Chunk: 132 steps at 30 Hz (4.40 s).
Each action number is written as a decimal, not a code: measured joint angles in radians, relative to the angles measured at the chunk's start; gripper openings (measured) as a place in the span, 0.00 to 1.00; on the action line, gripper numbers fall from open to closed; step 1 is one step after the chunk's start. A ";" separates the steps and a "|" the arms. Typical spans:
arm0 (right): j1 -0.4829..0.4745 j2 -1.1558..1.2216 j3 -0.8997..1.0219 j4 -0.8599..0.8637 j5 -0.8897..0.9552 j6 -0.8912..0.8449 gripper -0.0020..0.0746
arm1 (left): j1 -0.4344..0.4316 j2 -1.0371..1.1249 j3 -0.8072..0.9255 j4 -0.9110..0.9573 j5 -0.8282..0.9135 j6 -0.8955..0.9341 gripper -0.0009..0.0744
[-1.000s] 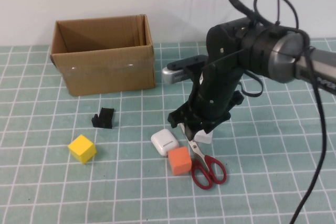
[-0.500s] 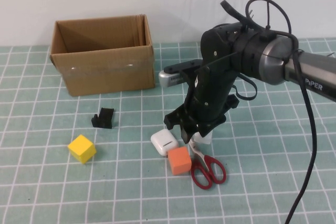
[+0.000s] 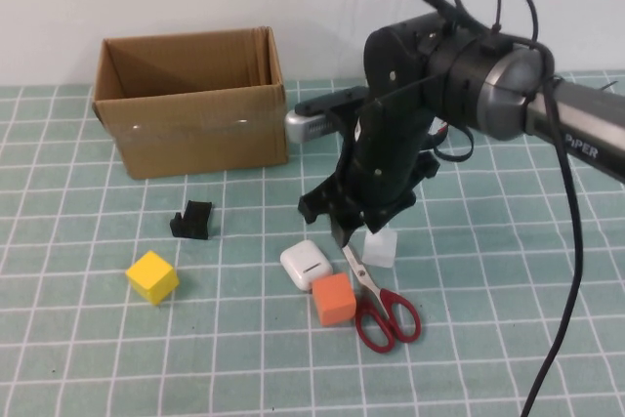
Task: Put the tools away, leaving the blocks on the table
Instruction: Pick up the scissors from the table, then place the Scissors into the box
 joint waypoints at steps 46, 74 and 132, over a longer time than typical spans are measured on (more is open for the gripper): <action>0.036 0.105 -0.007 -0.056 -0.038 0.042 0.41 | 0.000 0.000 0.000 0.000 0.000 0.000 0.01; 0.038 0.046 -0.001 -0.118 0.023 0.097 0.09 | 0.000 0.000 0.000 0.000 0.000 0.000 0.01; 0.106 0.254 -0.467 -0.307 -0.843 -0.547 0.50 | 0.000 0.000 0.000 0.000 0.000 0.000 0.01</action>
